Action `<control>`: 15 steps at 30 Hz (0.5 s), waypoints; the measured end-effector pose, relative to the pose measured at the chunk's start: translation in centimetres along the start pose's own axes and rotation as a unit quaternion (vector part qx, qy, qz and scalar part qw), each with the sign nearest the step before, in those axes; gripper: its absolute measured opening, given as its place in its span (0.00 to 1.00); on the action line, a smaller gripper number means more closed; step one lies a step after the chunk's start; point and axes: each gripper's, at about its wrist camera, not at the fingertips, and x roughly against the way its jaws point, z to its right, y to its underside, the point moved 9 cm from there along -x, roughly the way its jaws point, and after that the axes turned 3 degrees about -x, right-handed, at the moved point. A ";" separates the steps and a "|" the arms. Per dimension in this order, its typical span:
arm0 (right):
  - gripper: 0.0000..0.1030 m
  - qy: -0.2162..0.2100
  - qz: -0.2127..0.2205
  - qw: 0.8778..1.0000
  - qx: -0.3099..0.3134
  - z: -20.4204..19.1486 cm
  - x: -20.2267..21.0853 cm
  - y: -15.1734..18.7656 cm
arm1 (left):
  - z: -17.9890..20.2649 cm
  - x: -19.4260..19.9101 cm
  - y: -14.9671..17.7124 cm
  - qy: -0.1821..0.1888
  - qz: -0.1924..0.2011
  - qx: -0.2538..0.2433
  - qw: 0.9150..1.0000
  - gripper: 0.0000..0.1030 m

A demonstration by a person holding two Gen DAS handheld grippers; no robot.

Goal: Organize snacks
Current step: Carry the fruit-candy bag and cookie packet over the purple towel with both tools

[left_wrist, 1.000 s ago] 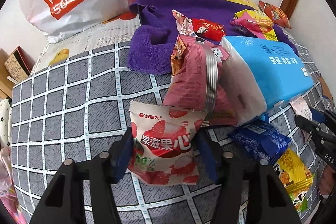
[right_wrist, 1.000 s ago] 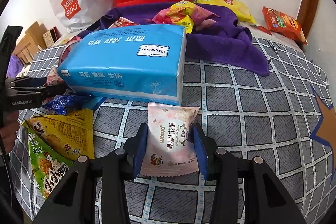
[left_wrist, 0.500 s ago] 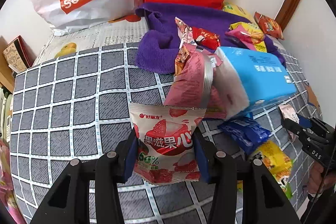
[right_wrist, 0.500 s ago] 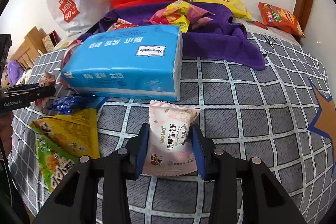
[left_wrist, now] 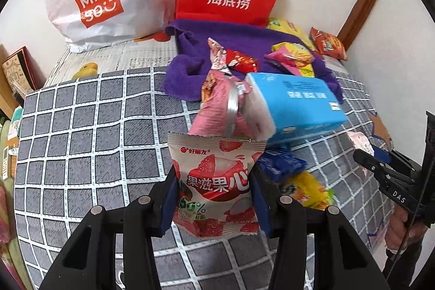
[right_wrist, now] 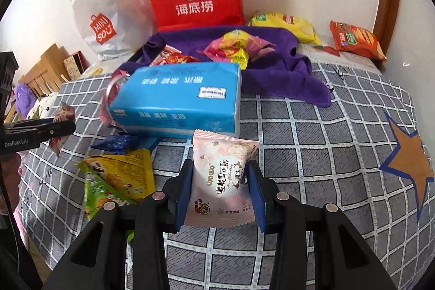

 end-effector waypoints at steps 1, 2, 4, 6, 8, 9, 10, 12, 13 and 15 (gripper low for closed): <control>0.38 0.000 0.002 1.000 0.000 0.0 0.2 -0.1 | 0.2 0.2 0.0 0.001 0.001 -0.001 1.000 0.45; 0.38 0.000 0.005 1.000 0.000 0.0 0.6 -0.1 | 0.5 0.5 0.0 0.004 0.002 -0.001 1.000 0.45; 0.38 0.000 0.010 1.000 0.000 -0.1 1.1 -0.3 | 1.0 0.8 0.1 0.012 0.004 0.000 1.000 0.45; 0.38 -0.001 0.014 1.000 0.000 -0.2 1.7 -0.5 | 1.5 1.2 0.1 0.017 0.005 0.000 1.000 0.45; 0.38 0.000 0.016 1.000 -0.002 -0.1 2.1 -0.7 | 2.1 1.5 0.0 0.020 0.007 -0.002 1.000 0.45; 0.38 0.000 0.018 1.000 -0.003 -0.1 2.3 -0.8 | 2.3 1.7 -0.1 0.022 0.008 -0.003 1.000 0.45; 0.38 -0.001 0.021 1.000 -0.004 -0.1 2.6 -0.9 | 2.6 1.8 -0.1 0.024 0.009 -0.004 1.000 0.45; 0.38 -0.001 0.025 1.000 -0.005 0.0 3.0 -1.1 | 3.1 2.2 -0.3 0.029 0.011 -0.007 0.999 0.45; 0.38 0.000 0.027 1.000 -0.006 0.0 3.2 -1.3 | 3.4 2.4 -0.5 0.032 0.012 -0.009 0.999 0.45; 0.38 -0.001 0.030 1.000 -0.007 0.0 3.6 -1.5 | 3.9 2.7 -0.7 0.034 0.014 -0.011 0.999 0.45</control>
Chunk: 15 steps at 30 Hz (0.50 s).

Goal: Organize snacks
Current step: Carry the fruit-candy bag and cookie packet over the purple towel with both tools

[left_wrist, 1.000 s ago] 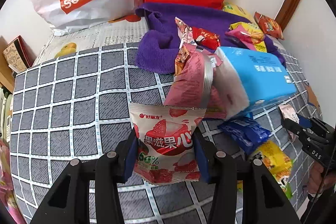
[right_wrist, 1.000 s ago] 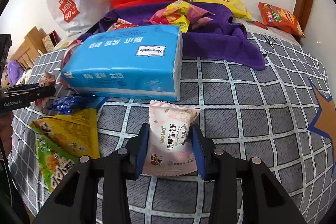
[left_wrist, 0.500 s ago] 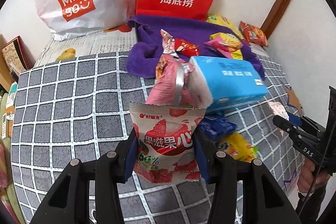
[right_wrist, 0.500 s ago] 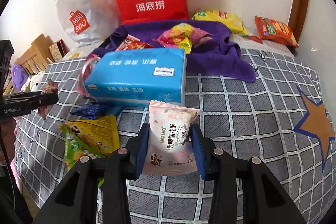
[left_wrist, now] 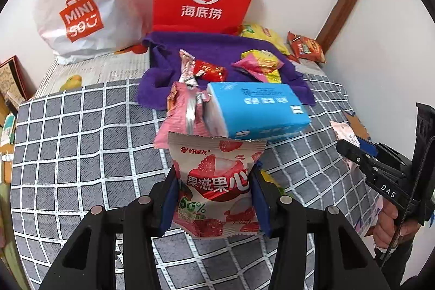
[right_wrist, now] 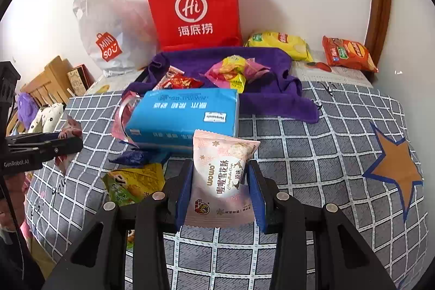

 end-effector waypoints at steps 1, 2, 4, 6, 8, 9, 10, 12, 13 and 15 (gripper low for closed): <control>0.38 0.000 0.002 1.000 0.000 0.0 0.2 -0.2 | 0.2 0.1 -0.2 0.002 0.001 0.000 1.000 0.45; 0.38 0.000 0.004 1.000 0.001 -0.1 0.4 -0.4 | 0.4 0.2 -0.3 0.004 0.002 -0.001 1.000 0.45; 0.38 -0.001 0.009 1.000 0.002 -0.3 0.7 -0.8 | 0.7 0.3 -0.6 0.006 0.004 -0.003 1.000 0.45; 0.38 -0.001 0.013 1.000 0.003 -0.4 0.9 -1.2 | 1.1 0.5 -1.0 0.006 0.006 -0.005 1.000 0.45; 0.38 0.002 0.019 1.000 0.004 -0.6 1.2 -1.6 | 1.3 0.6 -1.3 0.009 0.008 -0.007 1.000 0.45; 0.38 0.000 0.020 1.000 0.007 -0.7 1.3 -1.8 | 1.5 0.6 -1.5 0.010 0.009 -0.008 1.000 0.45; 0.38 0.000 0.020 1.000 0.008 -0.8 1.3 -2.0 | 1.5 0.7 -1.6 0.011 0.010 -0.009 1.000 0.45; 0.38 0.000 0.017 1.000 0.011 -1.1 1.2 -2.4 | 1.7 0.7 -2.0 0.011 0.012 -0.010 1.000 0.45; 0.38 0.000 0.015 1.000 0.012 -1.1 1.1 -2.5 | 1.8 0.7 -2.1 0.011 0.013 -0.012 1.000 0.45; 0.38 -0.003 0.015 1.000 0.012 -1.3 1.0 -2.8 | 1.9 0.7 -2.5 0.012 0.015 -0.014 1.000 0.45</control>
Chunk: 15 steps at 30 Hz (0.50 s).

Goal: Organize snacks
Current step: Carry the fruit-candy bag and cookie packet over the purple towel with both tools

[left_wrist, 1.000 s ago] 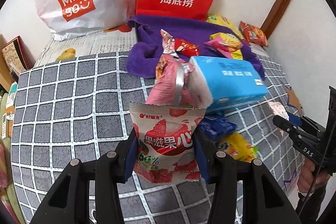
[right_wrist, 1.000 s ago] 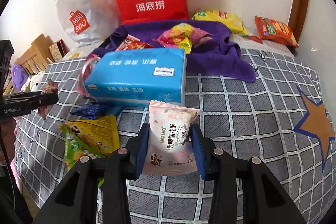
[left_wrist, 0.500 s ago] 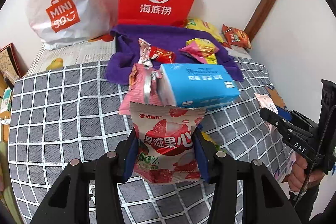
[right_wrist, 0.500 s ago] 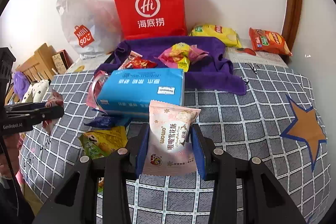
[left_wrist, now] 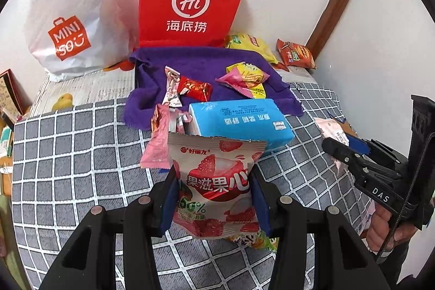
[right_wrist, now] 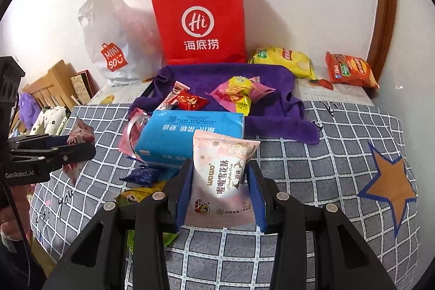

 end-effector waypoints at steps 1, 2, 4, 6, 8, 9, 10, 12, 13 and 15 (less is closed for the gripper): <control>0.38 -0.001 -0.001 1.000 -0.001 0.0 -0.2 -0.2 | 0.0 0.0 -0.2 0.000 0.001 0.000 1.000 0.45; 0.38 -0.002 -0.002 1.000 -0.003 0.0 -0.3 -0.3 | 0.0 -0.1 -0.4 0.000 0.001 -0.001 1.000 0.45; 0.38 -0.004 -0.004 1.000 -0.004 0.0 -0.6 -0.6 | 0.1 -0.2 -0.8 0.002 0.002 -0.001 1.000 0.45; 0.38 -0.004 -0.005 1.000 -0.004 0.0 -0.8 -0.9 | 0.1 -0.3 -1.3 0.002 0.004 -0.001 1.000 0.45; 0.38 -0.004 -0.005 1.000 -0.002 -0.1 -1.1 -1.3 | 0.2 -0.4 -1.9 0.002 0.005 -0.003 1.000 0.45; 0.38 -0.004 -0.006 1.000 -0.002 -0.1 -1.3 -1.5 | 0.2 -0.4 -2.2 0.001 0.006 -0.004 1.000 0.45; 0.38 -0.005 -0.006 1.000 -0.001 -0.1 -1.4 -1.8 | 0.1 -0.5 -2.5 0.000 0.007 -0.005 1.000 0.45; 0.38 -0.007 -0.006 1.000 -0.001 -0.3 -1.8 -2.3 | 0.1 -0.6 -3.1 -0.001 0.008 -0.006 1.000 0.45; 0.38 -0.008 -0.005 1.000 0.000 -0.4 -2.0 -2.7 | 0.0 -0.7 -3.5 -0.002 0.008 -0.008 1.000 0.45; 0.38 -0.010 -0.005 1.000 0.002 -0.5 -2.4 -3.4 | 0.0 -0.8 -4.1 -0.005 0.010 -0.011 1.000 0.45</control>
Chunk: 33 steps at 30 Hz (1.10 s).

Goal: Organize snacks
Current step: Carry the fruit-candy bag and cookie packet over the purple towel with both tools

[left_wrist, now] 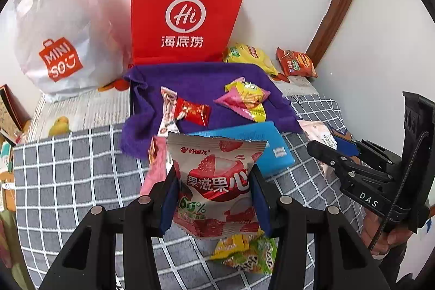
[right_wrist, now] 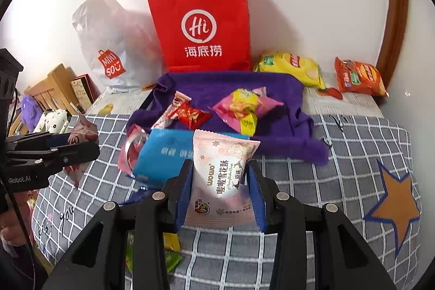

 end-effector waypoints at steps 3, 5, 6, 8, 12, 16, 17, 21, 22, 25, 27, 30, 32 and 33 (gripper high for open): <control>0.38 -0.001 0.002 1.000 0.006 -0.3 -0.7 -1.3 | -0.1 -0.3 -1.1 -0.004 0.002 -0.005 1.000 0.45; 0.38 -0.003 0.004 1.000 0.008 -0.5 -1.1 -2.2 | -0.2 -0.4 -1.8 -0.005 0.004 -0.006 1.000 0.45; 0.38 -0.004 0.005 1.000 0.009 -0.6 -1.4 -2.7 | -0.3 -0.5 -2.1 -0.005 0.004 -0.006 1.000 0.45; 0.38 -0.006 0.007 1.000 0.011 -0.9 -1.8 -3.3 | -0.5 -0.8 -2.8 -0.005 0.005 -0.004 1.000 0.45; 0.38 -0.013 0.009 1.000 0.012 -1.2 -2.8 -4.9 | -0.7 -1.3 -4.3 -0.005 0.006 -0.007 1.000 0.45; 0.38 -0.016 0.014 1.000 0.012 -1.1 -3.8 -6.4 | -1.1 -2.0 -5.7 -0.007 0.009 -0.008 1.000 0.45; 0.38 -0.016 0.015 1.000 0.012 -1.0 -4.0 -6.7 | -1.3 -2.3 -6.2 -0.008 0.009 -0.008 1.000 0.45; 0.38 -0.012 0.017 1.000 0.012 -0.5 -5.3 -8.1 | -2.2 -3.4 -7.4 -0.010 0.007 -0.005 1.000 0.45; 0.38 -0.011 0.017 1.000 0.013 -0.4 -5.6 -8.4 | -2.4 -3.8 -7.7 -0.012 0.006 -0.005 1.000 0.45; 0.38 -0.010 0.017 1.000 0.014 0.0 -6.6 -9.3 | -3.1 -4.7 -8.4 -0.013 0.004 -0.001 1.000 0.45; 0.38 -0.008 0.016 1.000 0.015 0.3 -7.3 -9.9 | -3.6 -5.4 -9.0 -0.013 0.002 0.003 1.000 0.45; 0.38 -0.008 0.016 1.000 0.014 0.5 -8.2 -10.8 | -4.3 -6.2 -10.0 -0.013 0.002 0.008 1.000 0.45; 0.38 -0.007 0.016 1.000 0.015 0.6 -8.8 -11.5 | -4.8 -6.8 -10.6 -0.014 0.002 0.012 1.000 0.45; 0.38 -0.007 0.017 1.000 0.016 0.6 -9.1 -11.9 | -5.0 -7.0 -10.9 -0.014 0.002 0.013 1.000 0.45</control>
